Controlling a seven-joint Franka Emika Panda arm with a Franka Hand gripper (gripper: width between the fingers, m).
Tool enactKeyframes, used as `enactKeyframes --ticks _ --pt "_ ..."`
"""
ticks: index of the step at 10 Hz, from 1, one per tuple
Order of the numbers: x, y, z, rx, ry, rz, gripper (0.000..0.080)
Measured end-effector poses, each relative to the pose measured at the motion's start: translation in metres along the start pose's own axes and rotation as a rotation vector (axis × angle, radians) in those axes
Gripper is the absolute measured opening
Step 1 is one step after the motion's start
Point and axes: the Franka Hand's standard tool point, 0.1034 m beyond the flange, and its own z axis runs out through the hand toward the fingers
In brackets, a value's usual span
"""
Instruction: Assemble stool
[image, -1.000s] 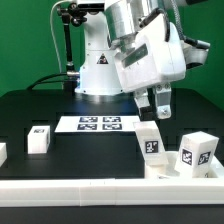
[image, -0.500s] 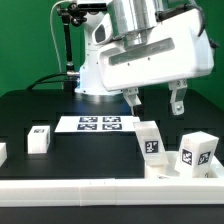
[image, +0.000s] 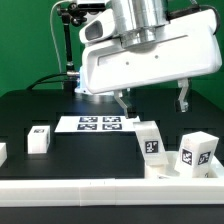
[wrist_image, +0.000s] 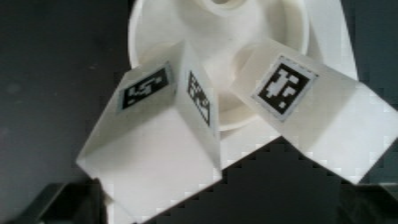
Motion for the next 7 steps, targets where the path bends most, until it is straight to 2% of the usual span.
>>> enactKeyframes --ticks 5,7 --pt "-0.0010 0.0031 0.0043 -0.059 -0.022 -0.687 0.0649" --pt "0.0002 0.0052 0.0041 -0.063 -0.026 -0.808 0.0649"
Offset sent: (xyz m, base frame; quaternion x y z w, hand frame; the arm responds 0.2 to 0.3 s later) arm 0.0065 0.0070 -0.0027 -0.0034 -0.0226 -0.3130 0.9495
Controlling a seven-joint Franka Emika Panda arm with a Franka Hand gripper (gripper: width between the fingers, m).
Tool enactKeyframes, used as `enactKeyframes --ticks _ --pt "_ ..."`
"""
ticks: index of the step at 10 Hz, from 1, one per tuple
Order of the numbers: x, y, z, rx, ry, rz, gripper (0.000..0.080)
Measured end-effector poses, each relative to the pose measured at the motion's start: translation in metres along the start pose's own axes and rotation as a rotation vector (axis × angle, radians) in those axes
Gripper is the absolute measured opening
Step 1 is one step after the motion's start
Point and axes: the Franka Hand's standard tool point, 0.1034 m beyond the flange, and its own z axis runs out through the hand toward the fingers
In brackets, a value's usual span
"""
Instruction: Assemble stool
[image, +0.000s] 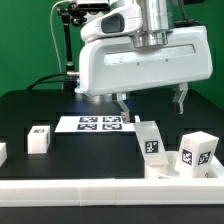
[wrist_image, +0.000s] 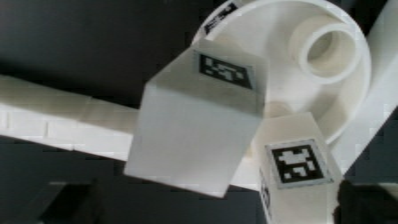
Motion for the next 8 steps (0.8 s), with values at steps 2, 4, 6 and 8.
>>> enactKeyframes --ticks 2,4,6,8 --pt "-0.001 0.002 0.000 -0.007 -0.004 -0.125 0.0649" --pt "-0.002 0.000 0.003 -0.022 -0.025 -0.327 0.0649" --pt "-0.002 -0.002 0.008 -0.037 -0.052 -0.526 0.0649" --pt "-0.002 -0.002 0.011 -0.043 -0.082 -0.700 0.0649"
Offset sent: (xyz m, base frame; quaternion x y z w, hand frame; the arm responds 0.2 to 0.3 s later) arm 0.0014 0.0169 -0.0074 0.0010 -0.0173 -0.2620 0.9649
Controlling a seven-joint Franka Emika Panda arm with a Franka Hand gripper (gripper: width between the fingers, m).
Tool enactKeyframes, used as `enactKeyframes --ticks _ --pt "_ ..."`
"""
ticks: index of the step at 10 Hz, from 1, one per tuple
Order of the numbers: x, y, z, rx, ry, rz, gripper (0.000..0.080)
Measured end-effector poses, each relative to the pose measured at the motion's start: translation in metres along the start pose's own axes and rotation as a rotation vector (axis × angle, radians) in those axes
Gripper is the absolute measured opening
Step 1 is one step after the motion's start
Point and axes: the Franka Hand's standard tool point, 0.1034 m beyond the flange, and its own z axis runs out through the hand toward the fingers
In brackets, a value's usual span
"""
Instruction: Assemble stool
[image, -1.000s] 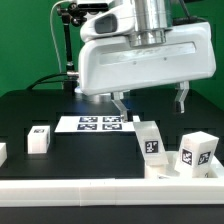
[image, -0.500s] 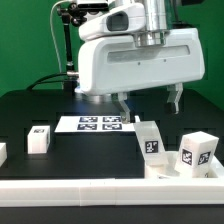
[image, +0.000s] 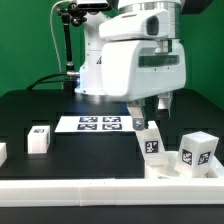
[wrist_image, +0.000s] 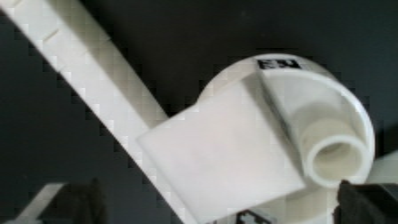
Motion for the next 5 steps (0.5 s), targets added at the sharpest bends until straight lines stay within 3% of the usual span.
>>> enactKeyframes --ticks 5 --pt "-0.0037 -0.0029 0.0060 0.004 -0.042 -0.285 0.0649"
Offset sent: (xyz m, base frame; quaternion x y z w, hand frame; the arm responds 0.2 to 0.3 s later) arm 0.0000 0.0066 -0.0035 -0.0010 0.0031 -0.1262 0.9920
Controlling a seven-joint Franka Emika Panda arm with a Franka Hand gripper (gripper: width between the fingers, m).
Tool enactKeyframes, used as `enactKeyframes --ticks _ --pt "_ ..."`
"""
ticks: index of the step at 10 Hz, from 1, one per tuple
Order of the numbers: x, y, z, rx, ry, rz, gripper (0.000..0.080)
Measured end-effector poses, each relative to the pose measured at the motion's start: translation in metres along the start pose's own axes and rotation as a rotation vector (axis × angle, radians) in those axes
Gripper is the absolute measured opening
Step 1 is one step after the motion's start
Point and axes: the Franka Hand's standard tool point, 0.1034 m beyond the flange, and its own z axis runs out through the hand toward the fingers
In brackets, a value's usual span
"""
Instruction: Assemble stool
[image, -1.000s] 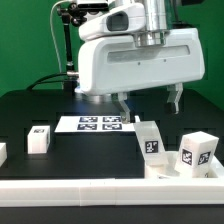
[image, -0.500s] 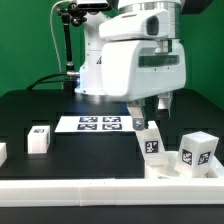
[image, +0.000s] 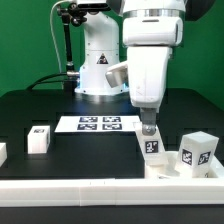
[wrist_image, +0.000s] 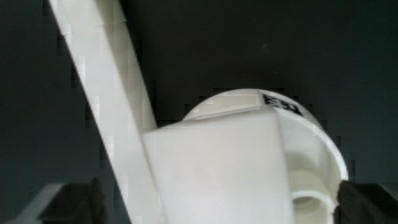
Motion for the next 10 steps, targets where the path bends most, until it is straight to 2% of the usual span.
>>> enactKeyframes --ticks 2,3,9,10 --pt "-0.0005 -0.0013 0.0017 0.003 -0.001 0.005 0.0388" --pt "-0.0007 -0.0011 0.0014 0.003 -0.001 0.005 0.0340" --pt "-0.0011 -0.0010 0.0014 0.003 -0.001 0.032 0.0340" --pt "-0.0012 -0.0011 0.0015 0.004 -0.001 0.119 0.0340"
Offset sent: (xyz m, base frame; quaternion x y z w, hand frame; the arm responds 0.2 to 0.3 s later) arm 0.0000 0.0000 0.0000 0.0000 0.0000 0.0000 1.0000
